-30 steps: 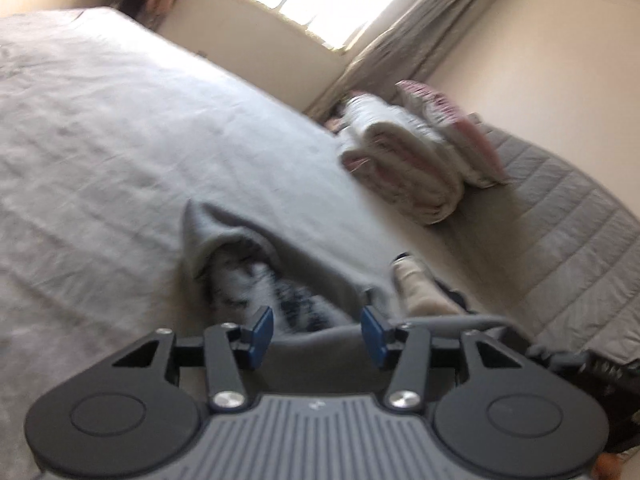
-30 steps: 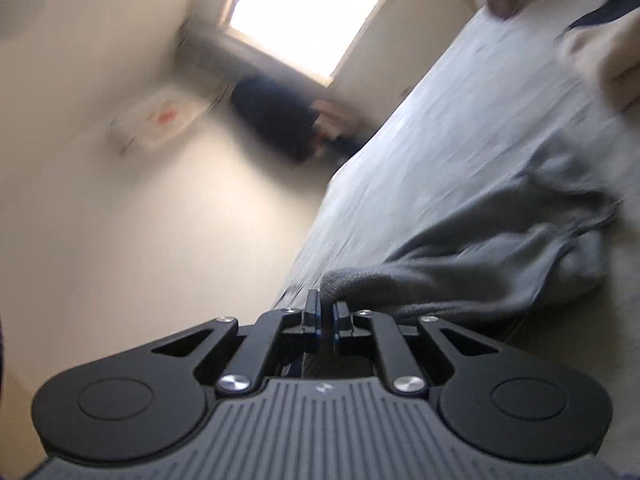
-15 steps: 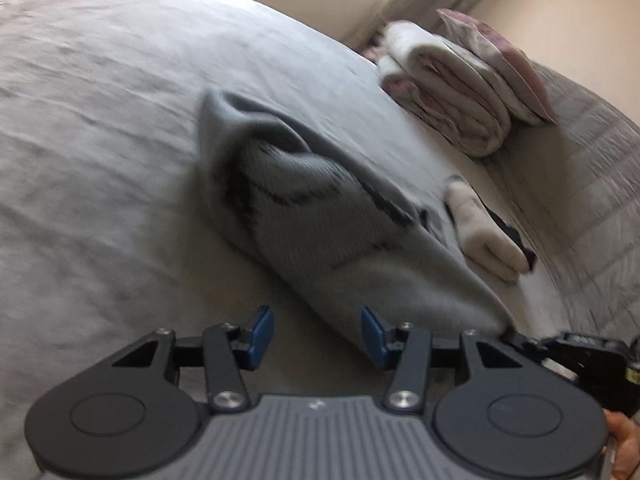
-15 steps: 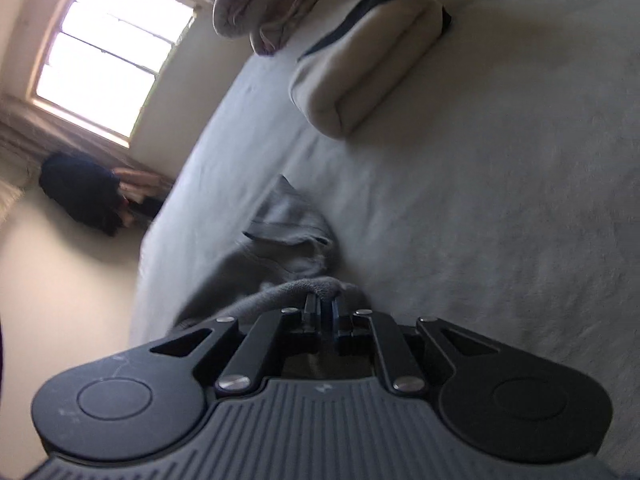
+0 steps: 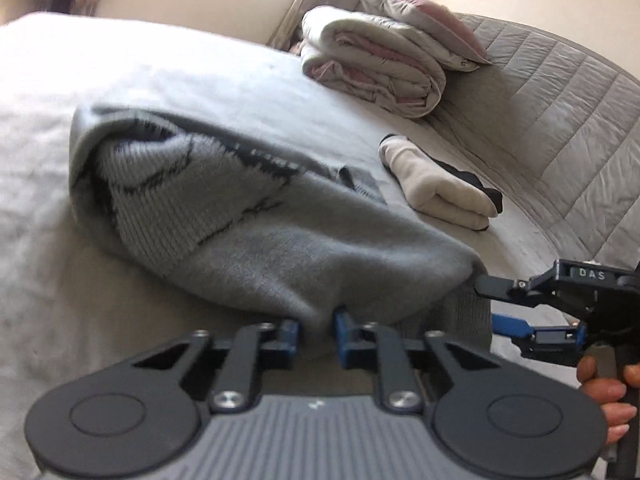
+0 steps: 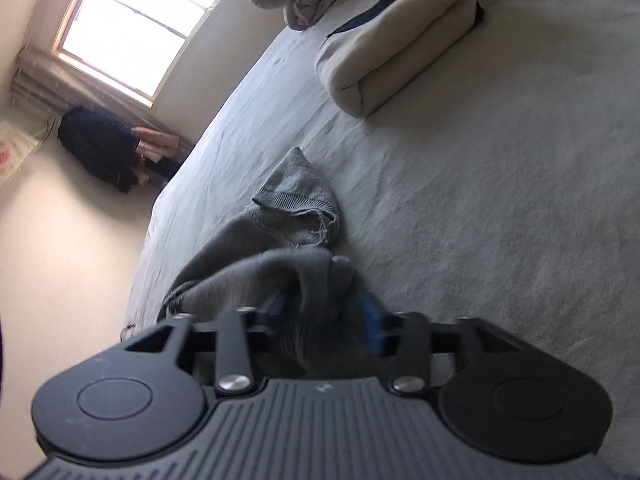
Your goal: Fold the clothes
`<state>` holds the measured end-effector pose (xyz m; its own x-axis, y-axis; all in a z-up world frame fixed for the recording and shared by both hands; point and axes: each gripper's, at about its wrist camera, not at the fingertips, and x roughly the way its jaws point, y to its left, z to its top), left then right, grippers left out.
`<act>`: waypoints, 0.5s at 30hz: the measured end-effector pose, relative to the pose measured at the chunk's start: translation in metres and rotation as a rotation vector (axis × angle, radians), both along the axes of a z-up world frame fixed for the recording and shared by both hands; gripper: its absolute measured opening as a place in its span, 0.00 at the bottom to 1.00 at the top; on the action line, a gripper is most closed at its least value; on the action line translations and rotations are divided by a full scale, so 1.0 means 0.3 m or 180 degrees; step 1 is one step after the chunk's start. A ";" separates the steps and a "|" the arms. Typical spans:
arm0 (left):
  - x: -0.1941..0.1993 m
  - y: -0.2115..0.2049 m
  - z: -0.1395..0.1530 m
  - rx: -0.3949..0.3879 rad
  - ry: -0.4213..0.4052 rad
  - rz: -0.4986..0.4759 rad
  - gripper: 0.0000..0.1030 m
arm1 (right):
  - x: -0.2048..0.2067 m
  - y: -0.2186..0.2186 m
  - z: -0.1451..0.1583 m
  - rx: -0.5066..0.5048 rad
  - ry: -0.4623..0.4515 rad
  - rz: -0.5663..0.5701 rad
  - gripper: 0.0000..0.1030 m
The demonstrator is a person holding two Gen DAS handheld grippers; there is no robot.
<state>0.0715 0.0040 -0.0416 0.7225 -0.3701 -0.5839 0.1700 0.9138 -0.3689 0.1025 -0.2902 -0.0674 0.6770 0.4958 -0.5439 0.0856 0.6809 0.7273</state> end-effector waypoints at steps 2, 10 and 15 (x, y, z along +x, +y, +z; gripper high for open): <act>-0.017 0.002 0.031 0.0086 -0.0088 0.0054 0.09 | -0.009 0.008 0.015 -0.0127 -0.0050 0.0077 0.50; -0.115 0.068 0.183 -0.0041 -0.0481 0.0313 0.06 | -0.060 0.077 0.059 -0.0450 -0.0268 0.0442 0.54; -0.177 0.109 0.250 -0.0168 -0.0715 0.0444 0.05 | -0.099 0.144 0.083 -0.0659 -0.0332 0.0616 0.54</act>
